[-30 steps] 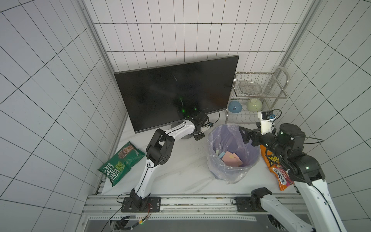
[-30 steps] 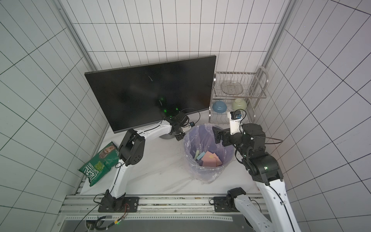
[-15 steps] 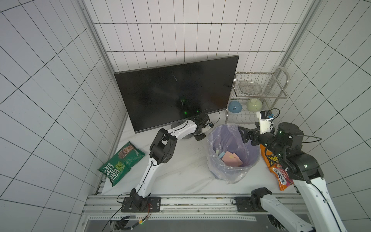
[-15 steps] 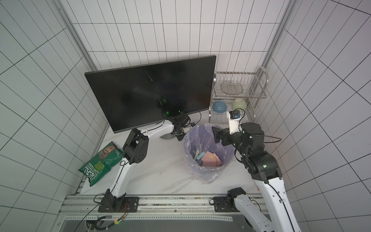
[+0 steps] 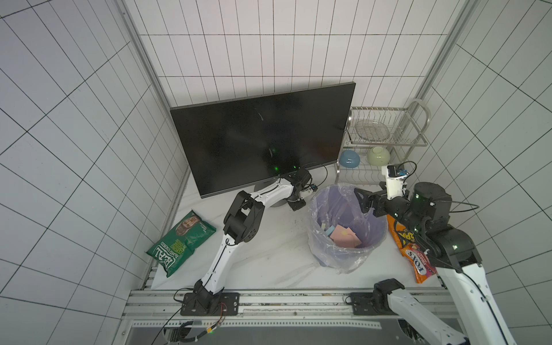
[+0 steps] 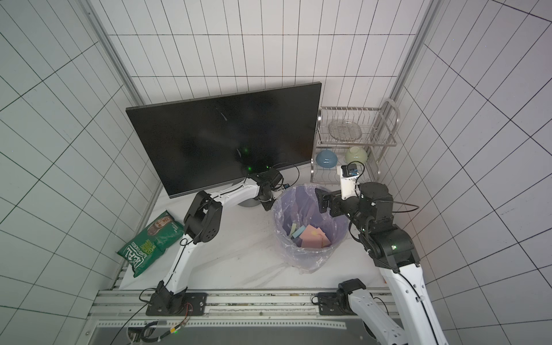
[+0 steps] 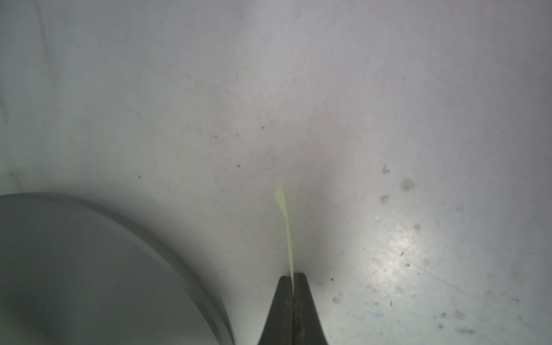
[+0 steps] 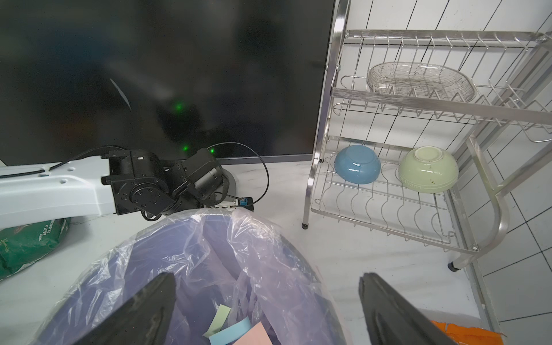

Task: Remove the sticky note from the monitor
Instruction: Pick up the sticky note from the center of the board.

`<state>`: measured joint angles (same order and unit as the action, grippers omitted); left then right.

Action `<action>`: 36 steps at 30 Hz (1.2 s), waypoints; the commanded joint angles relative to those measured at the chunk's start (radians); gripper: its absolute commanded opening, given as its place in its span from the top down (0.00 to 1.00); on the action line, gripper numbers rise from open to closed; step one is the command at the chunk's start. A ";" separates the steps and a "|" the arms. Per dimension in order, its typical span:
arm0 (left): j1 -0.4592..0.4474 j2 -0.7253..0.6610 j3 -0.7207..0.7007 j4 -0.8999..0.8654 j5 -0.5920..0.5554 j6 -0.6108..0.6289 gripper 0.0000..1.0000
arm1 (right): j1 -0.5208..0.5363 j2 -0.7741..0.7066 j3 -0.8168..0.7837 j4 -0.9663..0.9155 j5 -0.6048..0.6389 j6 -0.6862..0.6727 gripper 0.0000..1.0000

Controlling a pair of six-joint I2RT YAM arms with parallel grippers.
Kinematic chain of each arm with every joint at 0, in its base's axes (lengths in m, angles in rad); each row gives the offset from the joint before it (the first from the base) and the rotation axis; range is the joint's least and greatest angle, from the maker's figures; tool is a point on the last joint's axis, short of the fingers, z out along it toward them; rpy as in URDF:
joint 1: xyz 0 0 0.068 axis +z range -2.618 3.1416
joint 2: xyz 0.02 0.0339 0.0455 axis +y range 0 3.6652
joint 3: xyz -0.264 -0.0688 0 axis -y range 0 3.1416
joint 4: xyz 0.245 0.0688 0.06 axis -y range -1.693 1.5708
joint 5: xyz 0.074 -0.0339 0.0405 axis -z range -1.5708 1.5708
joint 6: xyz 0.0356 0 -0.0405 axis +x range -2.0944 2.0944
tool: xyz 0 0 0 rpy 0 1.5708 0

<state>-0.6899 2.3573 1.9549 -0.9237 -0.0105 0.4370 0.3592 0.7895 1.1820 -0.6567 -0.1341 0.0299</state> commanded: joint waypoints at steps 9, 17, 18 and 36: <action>0.008 -0.301 -0.173 0.096 -0.062 -0.057 1.00 | -0.011 -0.002 0.020 -0.001 -0.002 0.001 0.01; 0.020 -0.598 -0.326 0.083 -0.217 -0.186 1.00 | -0.011 -0.017 0.024 0.001 0.013 0.002 0.01; 0.018 -0.653 -0.349 0.096 -0.222 -0.204 1.00 | -0.012 -0.019 0.024 -0.001 0.021 0.001 0.01; -0.411 -0.876 -0.352 0.327 -0.048 -0.204 0.87 | -0.031 -0.009 0.028 -0.019 0.248 -0.026 0.01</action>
<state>-1.0817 1.4269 1.5818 -0.5854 -0.0803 0.2424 0.3458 0.7795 1.1820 -0.6655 0.0299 0.0254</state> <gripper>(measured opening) 0.120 0.987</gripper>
